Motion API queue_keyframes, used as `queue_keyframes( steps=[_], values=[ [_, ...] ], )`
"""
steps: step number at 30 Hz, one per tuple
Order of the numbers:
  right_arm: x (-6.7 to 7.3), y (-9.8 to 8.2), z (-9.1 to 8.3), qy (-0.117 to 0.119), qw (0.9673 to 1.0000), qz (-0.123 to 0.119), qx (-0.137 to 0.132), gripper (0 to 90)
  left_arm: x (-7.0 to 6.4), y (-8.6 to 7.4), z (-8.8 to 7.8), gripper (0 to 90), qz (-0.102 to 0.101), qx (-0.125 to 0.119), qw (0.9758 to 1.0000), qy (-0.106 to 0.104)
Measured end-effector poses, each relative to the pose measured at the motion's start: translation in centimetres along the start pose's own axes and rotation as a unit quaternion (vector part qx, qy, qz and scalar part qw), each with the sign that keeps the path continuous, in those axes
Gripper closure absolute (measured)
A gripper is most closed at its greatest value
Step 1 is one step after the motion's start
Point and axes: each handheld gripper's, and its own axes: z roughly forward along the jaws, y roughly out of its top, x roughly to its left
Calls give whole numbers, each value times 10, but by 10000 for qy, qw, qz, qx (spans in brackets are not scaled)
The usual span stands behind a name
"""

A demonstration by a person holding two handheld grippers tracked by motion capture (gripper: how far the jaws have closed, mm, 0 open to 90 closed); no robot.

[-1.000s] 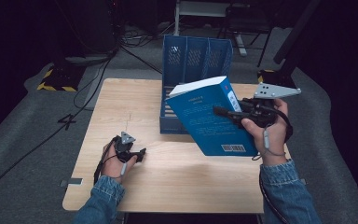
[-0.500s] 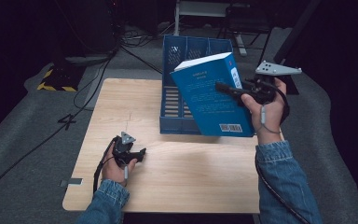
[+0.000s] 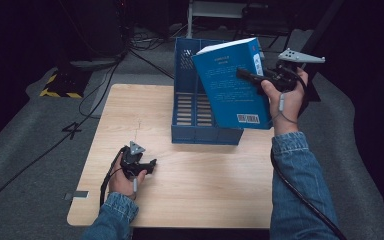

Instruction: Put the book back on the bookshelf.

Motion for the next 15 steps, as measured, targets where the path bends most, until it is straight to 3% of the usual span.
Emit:
queue_keyframes(
  steps=[5,8,15],
  values=[
    [-17,1,5,-234,9997,11,-33,618,0,0,0,278,3,-4,10000,1],
    [-31,0,9,-269,9996,90,-83,619,0,0,0,278,4,-3,10000,1],
    [-50,-2,16,-361,9991,210,-108,618,0,0,0,280,10,-4,10000,15]
  ],
)
